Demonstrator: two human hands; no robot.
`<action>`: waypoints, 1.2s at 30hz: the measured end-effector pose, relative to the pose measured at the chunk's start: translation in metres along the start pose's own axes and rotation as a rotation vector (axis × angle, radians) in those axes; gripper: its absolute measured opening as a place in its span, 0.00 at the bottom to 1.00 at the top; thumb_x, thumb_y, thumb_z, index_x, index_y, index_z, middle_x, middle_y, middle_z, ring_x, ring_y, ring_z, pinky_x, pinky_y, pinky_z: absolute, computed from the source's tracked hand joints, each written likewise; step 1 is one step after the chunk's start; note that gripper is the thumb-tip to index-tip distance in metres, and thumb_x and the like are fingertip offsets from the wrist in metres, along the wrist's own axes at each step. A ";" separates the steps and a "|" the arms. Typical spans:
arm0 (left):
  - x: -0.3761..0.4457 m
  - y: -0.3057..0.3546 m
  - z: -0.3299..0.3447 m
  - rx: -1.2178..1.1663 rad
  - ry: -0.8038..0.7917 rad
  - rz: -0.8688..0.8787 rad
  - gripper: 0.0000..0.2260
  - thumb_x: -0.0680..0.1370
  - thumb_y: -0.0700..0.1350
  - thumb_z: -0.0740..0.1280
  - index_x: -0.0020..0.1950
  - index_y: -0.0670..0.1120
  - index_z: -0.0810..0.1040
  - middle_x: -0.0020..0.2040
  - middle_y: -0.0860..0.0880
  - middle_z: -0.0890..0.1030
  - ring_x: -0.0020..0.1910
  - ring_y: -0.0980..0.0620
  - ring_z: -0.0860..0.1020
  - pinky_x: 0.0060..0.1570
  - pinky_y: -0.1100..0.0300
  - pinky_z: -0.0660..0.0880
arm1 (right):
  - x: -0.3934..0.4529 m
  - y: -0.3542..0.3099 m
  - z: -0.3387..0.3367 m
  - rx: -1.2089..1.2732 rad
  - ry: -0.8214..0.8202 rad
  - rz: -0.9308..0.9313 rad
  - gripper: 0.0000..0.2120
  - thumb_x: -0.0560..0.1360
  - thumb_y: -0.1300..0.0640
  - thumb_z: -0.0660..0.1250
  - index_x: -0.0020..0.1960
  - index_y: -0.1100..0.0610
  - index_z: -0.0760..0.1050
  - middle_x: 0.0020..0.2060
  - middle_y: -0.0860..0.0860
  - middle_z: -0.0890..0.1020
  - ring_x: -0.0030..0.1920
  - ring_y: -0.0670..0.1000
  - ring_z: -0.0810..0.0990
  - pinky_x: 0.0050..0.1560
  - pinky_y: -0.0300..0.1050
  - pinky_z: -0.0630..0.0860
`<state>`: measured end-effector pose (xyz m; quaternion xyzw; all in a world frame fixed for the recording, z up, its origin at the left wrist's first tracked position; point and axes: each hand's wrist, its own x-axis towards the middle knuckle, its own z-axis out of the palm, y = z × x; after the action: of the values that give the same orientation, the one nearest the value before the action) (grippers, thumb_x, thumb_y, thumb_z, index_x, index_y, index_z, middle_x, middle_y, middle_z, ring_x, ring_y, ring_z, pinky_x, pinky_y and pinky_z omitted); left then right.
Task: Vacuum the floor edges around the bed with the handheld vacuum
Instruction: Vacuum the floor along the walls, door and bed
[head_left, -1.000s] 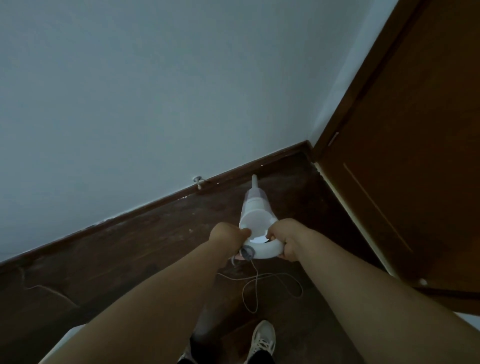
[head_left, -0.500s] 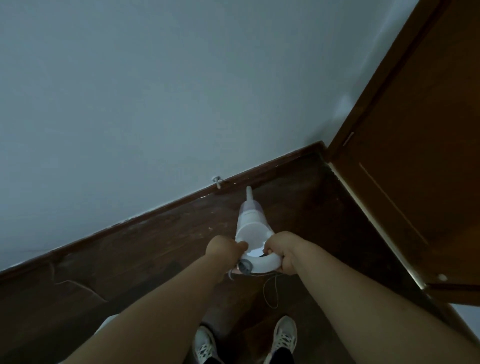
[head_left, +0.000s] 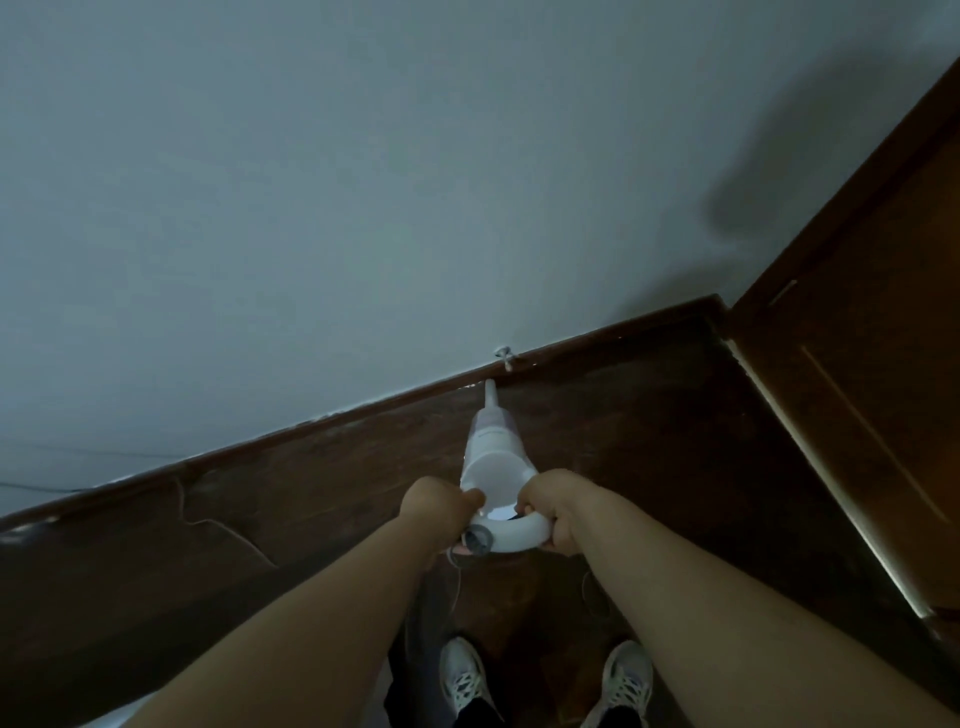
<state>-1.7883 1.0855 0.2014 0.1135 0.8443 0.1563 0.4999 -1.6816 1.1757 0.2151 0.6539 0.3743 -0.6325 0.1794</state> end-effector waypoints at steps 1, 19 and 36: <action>0.001 -0.006 -0.007 -0.004 0.007 -0.003 0.12 0.77 0.49 0.67 0.50 0.41 0.81 0.47 0.42 0.84 0.47 0.45 0.83 0.53 0.51 0.80 | 0.001 -0.002 0.009 -0.011 -0.003 0.000 0.23 0.75 0.67 0.63 0.69 0.57 0.68 0.59 0.60 0.73 0.59 0.59 0.76 0.59 0.54 0.77; 0.004 -0.012 -0.022 -0.119 0.010 0.000 0.14 0.76 0.48 0.69 0.53 0.38 0.82 0.47 0.40 0.84 0.46 0.43 0.83 0.51 0.48 0.80 | 0.003 -0.012 0.022 0.019 -0.022 -0.006 0.24 0.75 0.68 0.62 0.70 0.58 0.67 0.60 0.60 0.73 0.58 0.59 0.76 0.57 0.53 0.78; -0.024 0.091 0.119 -0.082 -0.103 0.003 0.14 0.76 0.50 0.69 0.54 0.41 0.80 0.39 0.47 0.82 0.37 0.52 0.81 0.41 0.59 0.79 | 0.007 0.031 -0.150 0.057 0.091 0.009 0.21 0.76 0.66 0.63 0.68 0.59 0.67 0.61 0.61 0.73 0.59 0.60 0.76 0.59 0.55 0.77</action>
<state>-1.6690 1.1795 0.2017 0.1022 0.8103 0.1853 0.5465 -1.5560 1.2630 0.2211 0.6884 0.3609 -0.6120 0.1462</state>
